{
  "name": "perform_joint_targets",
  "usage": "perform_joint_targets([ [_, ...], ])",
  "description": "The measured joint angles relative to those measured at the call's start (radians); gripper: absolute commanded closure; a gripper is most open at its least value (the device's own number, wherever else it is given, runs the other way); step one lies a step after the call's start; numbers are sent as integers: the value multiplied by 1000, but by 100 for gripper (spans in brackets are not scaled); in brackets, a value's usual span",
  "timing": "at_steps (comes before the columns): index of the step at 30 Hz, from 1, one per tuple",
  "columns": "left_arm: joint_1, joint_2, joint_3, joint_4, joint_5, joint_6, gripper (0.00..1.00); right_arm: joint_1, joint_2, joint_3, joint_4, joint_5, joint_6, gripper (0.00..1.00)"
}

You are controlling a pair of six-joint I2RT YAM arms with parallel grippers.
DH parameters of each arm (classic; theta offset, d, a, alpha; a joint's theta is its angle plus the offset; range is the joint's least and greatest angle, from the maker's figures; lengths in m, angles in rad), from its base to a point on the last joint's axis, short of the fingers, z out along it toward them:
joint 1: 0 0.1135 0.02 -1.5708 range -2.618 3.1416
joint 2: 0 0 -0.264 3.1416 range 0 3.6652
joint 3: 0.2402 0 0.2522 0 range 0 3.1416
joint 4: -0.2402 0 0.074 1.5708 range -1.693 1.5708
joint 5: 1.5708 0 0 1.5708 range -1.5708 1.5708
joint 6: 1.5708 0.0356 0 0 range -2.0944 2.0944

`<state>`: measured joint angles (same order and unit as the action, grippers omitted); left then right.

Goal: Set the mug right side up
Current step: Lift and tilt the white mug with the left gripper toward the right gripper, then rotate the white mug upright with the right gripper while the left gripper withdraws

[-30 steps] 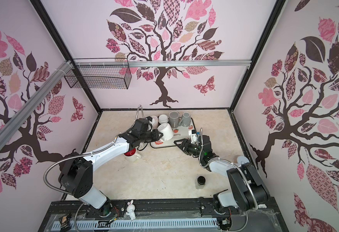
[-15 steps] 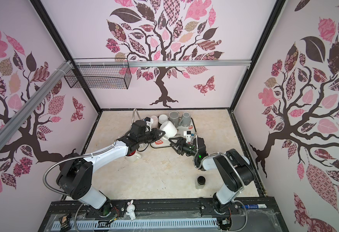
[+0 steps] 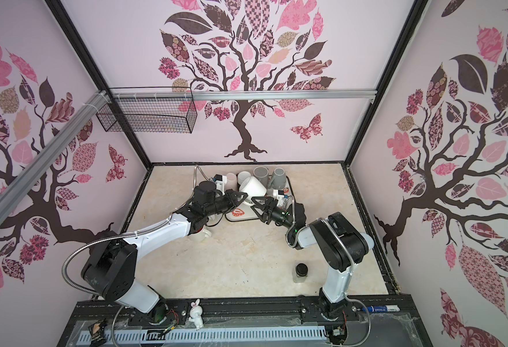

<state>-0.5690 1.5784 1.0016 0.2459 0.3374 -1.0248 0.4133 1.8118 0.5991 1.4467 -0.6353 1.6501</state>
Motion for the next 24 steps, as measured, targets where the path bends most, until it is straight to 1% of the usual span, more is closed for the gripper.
perform_joint_targets([
  [4,0,0,-8,48,31,-27,100,1,18,30,39,-8,34,57],
  [8,0,-2,-21,84,47,-54,100,1,18,40,55,-9,50,63],
  [14,3,-35,-64,121,50,-78,100,5,18,39,61,-2,63,88],
  [17,5,-54,-98,133,49,-89,100,9,13,40,51,-8,47,100],
  [20,6,-60,-119,132,48,-91,100,14,-1,37,-1,-16,15,100],
  [21,6,-61,-122,126,49,-89,97,14,-14,33,-30,-17,-2,100],
  [22,6,-64,-124,118,50,-84,89,15,-31,29,-60,-17,-21,100],
  [24,4,-79,-127,93,49,-67,76,17,-72,29,-135,-24,-72,100],
])
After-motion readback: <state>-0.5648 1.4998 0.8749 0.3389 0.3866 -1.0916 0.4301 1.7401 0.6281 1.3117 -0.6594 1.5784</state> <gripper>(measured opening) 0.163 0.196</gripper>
